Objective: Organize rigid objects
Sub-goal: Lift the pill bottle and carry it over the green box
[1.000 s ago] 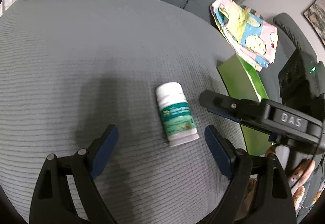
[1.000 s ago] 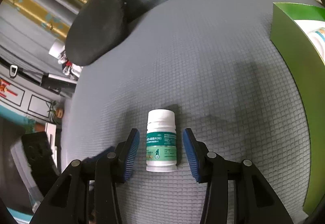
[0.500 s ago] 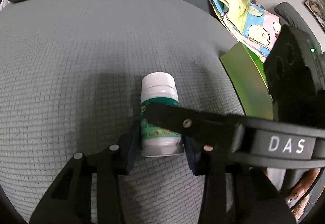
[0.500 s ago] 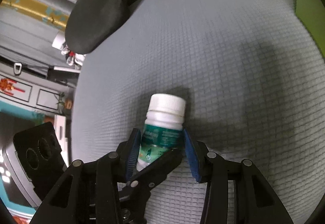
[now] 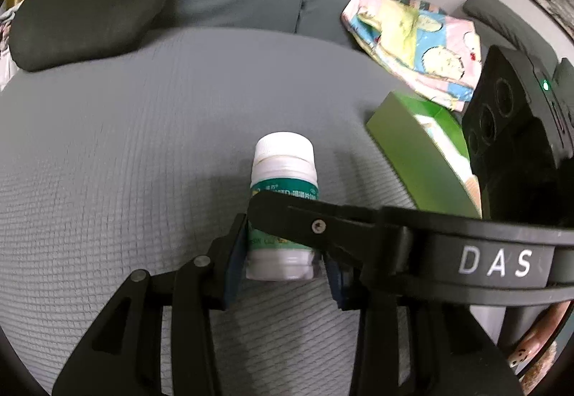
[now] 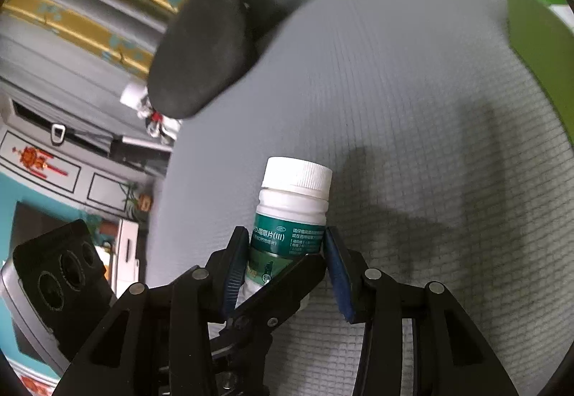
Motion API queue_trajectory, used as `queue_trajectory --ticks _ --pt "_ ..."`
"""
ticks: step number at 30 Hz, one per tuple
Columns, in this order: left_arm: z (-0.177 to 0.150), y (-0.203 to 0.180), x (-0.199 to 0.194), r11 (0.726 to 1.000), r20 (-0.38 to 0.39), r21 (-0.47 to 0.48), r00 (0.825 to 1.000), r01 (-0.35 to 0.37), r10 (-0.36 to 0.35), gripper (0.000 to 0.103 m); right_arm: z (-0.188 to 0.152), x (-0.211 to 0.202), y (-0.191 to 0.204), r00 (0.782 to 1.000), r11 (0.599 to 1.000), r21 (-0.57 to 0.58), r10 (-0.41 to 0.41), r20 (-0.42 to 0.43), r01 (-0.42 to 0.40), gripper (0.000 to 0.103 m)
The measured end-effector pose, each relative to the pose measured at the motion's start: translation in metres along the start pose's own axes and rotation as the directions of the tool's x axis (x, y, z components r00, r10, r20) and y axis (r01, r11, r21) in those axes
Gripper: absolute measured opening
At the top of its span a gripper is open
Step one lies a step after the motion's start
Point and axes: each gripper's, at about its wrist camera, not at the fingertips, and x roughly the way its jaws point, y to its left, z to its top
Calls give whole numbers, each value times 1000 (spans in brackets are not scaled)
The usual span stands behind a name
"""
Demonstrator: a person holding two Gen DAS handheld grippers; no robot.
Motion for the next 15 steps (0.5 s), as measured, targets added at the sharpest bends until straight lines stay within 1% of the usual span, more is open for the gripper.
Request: queue_trajectory --ticks 3,7,11,15 --pt "3 -9 -9 1000 37 24 999 10 -11 38 -1 -17 4 999 1000 -13 8 51 -7 45" --pt "7 -24 -18 998 85 55 995 38 -43 37 -1 -41 8 992 1000 -29 10 122 -6 45" --pt "9 -42 -26 994 125 99 990 49 -61 38 -2 -62 9 983 1000 -30 12 185 -7 45" --pt "12 -61 -25 987 145 141 985 73 -93 37 -3 -85 5 969 1000 -22 5 247 1 45"
